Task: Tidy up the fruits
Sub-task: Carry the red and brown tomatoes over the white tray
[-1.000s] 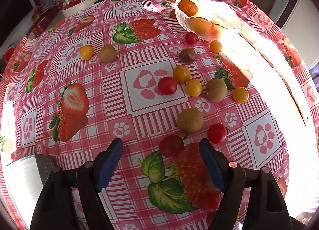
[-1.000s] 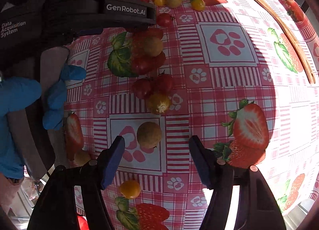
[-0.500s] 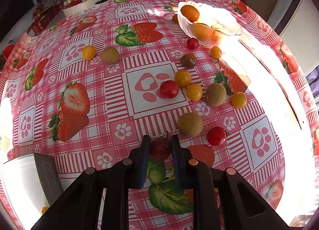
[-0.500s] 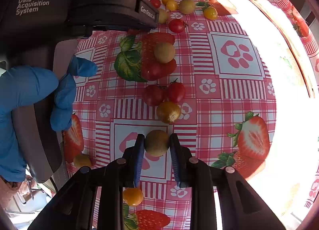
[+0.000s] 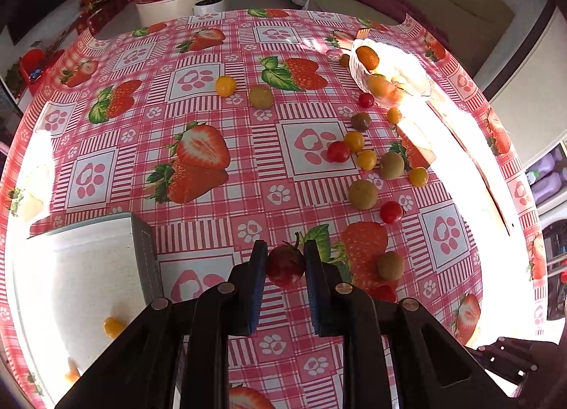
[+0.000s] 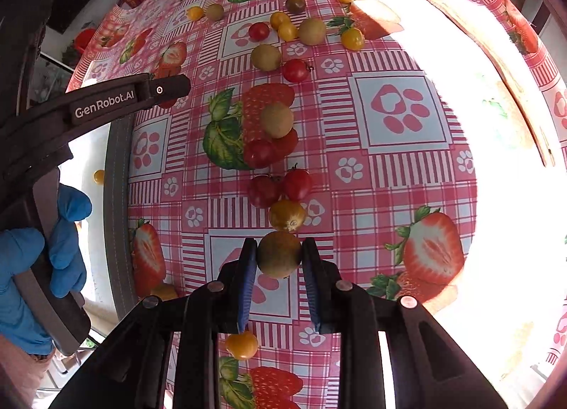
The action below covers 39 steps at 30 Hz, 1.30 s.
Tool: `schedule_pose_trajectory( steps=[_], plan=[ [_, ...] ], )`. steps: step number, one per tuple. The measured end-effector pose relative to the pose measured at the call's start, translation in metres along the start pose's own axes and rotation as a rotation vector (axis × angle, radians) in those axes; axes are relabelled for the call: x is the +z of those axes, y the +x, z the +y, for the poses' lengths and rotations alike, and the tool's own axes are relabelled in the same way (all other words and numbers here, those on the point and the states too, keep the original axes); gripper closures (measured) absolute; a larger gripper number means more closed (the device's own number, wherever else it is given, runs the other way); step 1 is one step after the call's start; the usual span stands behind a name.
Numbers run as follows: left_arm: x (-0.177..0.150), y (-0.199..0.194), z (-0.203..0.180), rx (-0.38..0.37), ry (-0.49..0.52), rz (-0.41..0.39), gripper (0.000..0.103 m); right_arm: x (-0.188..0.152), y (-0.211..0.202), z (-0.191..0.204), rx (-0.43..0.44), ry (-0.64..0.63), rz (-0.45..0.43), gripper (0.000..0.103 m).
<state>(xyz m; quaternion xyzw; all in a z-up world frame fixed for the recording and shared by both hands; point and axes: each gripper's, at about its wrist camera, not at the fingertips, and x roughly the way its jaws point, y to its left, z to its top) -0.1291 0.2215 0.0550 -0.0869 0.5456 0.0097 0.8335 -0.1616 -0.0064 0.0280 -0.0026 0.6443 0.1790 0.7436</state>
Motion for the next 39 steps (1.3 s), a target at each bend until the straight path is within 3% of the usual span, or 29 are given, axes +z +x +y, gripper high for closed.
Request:
schedule_pose_trajectory(
  steps=[12, 30, 39],
  plan=[
    [-0.038, -0.041, 0.06, 0.069, -0.108, -0.017, 0.08, 0.011, -0.009, 0.038, 0.011, -0.065, -0.011, 0.075],
    [-0.121, -0.082, 0.168, 0.229, -0.291, 0.002, 0.08, 0.02, 0.018, 0.178, 0.107, -0.308, 0.032, 0.075],
    [-0.16, -0.072, 0.195, 0.282, -0.332, 0.067, 0.08, 0.013, 0.052, 0.23, 0.103, -0.402, 0.097, 0.075]
  ],
)
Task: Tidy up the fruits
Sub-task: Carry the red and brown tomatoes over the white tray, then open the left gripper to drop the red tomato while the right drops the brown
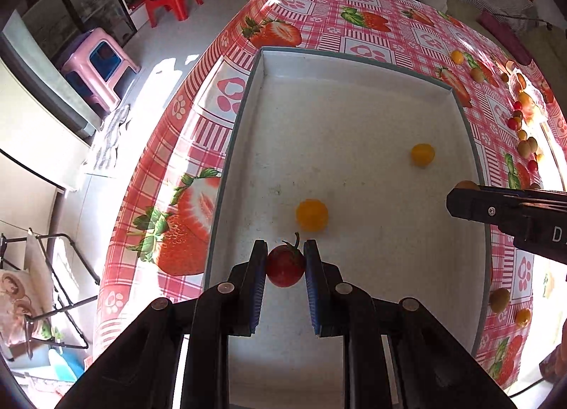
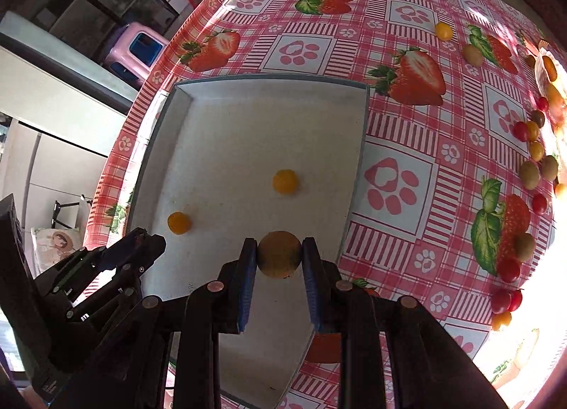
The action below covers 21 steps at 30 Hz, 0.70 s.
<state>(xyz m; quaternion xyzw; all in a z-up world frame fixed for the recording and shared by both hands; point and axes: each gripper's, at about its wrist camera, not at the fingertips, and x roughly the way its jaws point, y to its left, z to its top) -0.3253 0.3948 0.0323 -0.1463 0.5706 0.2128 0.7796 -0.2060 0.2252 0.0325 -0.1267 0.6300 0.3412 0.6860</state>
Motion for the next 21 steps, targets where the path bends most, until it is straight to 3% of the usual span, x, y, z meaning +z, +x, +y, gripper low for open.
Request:
schedule_pose_trajectory(
  steps=[6, 17, 18, 19, 21],
  plan=[
    [-0.007, 0.014, 0.004, 0.008, -0.005, 0.027, 0.08, 0.004, 0.022, 0.002, -0.046, -0.012, 0.045, 0.075],
    [-0.008, 0.015, -0.007, 0.058, 0.059, 0.003, 0.078, 0.004, 0.035, 0.002, -0.089, -0.03, 0.048, 0.074],
    [-0.007, 0.014, -0.009, 0.068, 0.069, 0.002, 0.063, 0.003, 0.035, 0.002, -0.09, -0.032, 0.049, 0.074],
    [-0.007, 0.014, -0.01, 0.057, 0.075, 0.0, 0.041, 0.003, 0.035, 0.002, -0.091, -0.034, 0.049, 0.074],
    [-0.008, 0.01, -0.013, 0.062, 0.088, -0.02, 0.036, 0.005, 0.036, 0.004, -0.08, -0.035, 0.05, 0.071]
  ],
)
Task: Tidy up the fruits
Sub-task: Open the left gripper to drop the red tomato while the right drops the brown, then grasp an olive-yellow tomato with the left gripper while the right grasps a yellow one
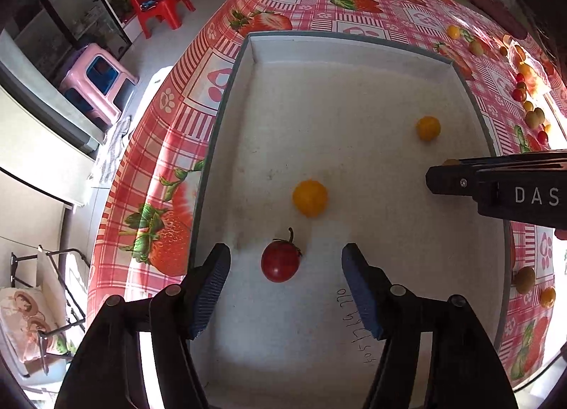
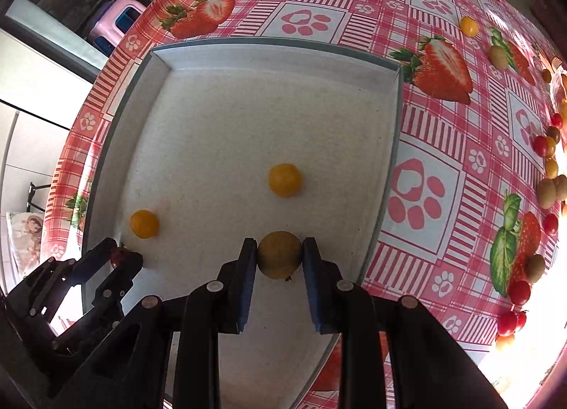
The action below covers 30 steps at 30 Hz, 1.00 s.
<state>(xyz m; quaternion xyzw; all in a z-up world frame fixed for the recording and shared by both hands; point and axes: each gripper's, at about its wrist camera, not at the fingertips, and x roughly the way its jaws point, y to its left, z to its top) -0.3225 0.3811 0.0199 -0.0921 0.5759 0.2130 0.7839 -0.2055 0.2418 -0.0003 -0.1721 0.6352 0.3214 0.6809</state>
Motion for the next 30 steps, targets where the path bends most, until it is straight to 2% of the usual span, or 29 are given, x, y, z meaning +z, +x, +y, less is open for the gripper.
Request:
schedule_pose_trajectory(
  steps=[3, 7, 9, 14, 19, 24, 30],
  plan=[
    [0.001, 0.001, -0.006, 0.032, 0.04, 0.01, 0.036, 0.005, 0.002, 0.006, 0.035, -0.005, 0.001, 0.056],
    [0.002, 0.0, -0.007, 0.03, 0.053, 0.02, 0.036, 0.007, -0.005, 0.009, 0.083, -0.001, -0.028, 0.031],
    [0.002, -0.002, -0.009, 0.035, 0.066, 0.021, 0.036, 0.008, -0.016, 0.007, 0.094, 0.015, -0.065, 0.025],
    [0.006, -0.009, -0.017, 0.035, 0.091, 0.011, 0.036, 0.007, -0.043, -0.01, 0.1, 0.074, -0.129, 0.024],
    [0.016, -0.02, -0.034, 0.012, 0.123, -0.02, 0.036, -0.008, -0.064, -0.048, 0.043, 0.144, -0.165, 0.024],
    [0.025, -0.035, -0.062, -0.04, 0.169, -0.048, 0.036, -0.051, -0.08, -0.093, -0.049, 0.241, -0.159, 0.024],
    [0.025, -0.052, -0.108, -0.123, 0.249, -0.065, 0.036, -0.097, -0.08, -0.141, -0.129, 0.374, -0.101, 0.024]
  ],
)
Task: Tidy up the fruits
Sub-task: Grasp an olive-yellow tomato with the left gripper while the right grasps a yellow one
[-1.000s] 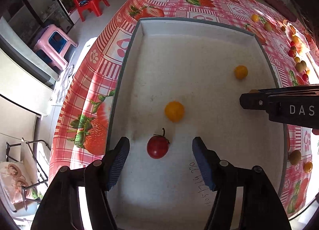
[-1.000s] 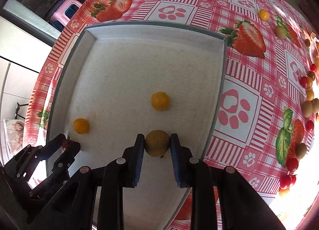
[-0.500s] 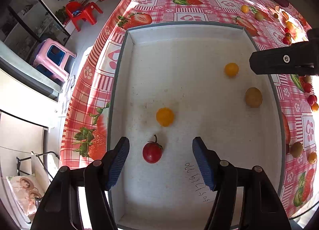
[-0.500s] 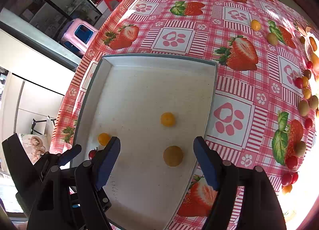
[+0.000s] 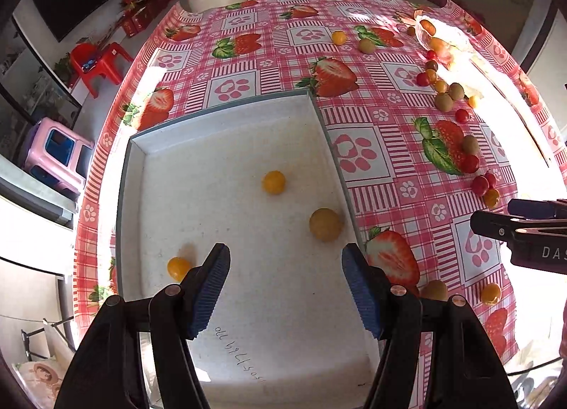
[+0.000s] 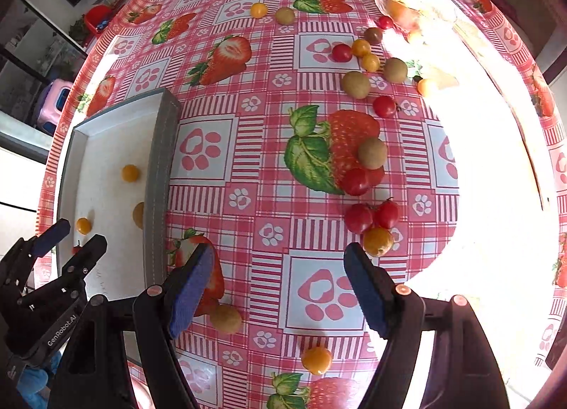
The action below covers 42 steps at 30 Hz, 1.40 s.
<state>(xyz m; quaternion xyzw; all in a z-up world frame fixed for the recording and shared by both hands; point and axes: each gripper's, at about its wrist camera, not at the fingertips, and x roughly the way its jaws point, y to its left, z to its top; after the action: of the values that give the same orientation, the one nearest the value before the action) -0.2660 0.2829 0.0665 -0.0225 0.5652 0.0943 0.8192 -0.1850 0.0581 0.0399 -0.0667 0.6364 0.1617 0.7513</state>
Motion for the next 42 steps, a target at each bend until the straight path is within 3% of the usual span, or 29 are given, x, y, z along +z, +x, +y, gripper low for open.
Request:
schedule_pose_trajectory(
  steps=[8, 13, 19, 23, 42],
  plan=[
    [-0.003, -0.001, -0.069, -0.114, 0.114, 0.03, 0.036, -0.009, 0.012, -0.048, -0.029, 0.081, 0.039, 0.024],
    [-0.009, 0.01, -0.1, -0.138, 0.143, 0.07, 0.036, -0.003, 0.019, -0.058, -0.011, 0.085, 0.039, 0.024],
    [-0.016, 0.034, -0.112, -0.097, 0.132, 0.126, 0.036, 0.004, 0.027, -0.059, 0.002, 0.059, 0.029, 0.049],
    [-0.022, 0.047, -0.113, -0.07, 0.114, 0.162, 0.036, 0.007, 0.027, -0.057, -0.005, 0.026, 0.005, 0.076],
    [-0.033, 0.046, -0.105, -0.101, 0.048, 0.13, 0.036, -0.009, 0.014, -0.106, -0.002, 0.11, -0.017, 0.077]
  ],
)
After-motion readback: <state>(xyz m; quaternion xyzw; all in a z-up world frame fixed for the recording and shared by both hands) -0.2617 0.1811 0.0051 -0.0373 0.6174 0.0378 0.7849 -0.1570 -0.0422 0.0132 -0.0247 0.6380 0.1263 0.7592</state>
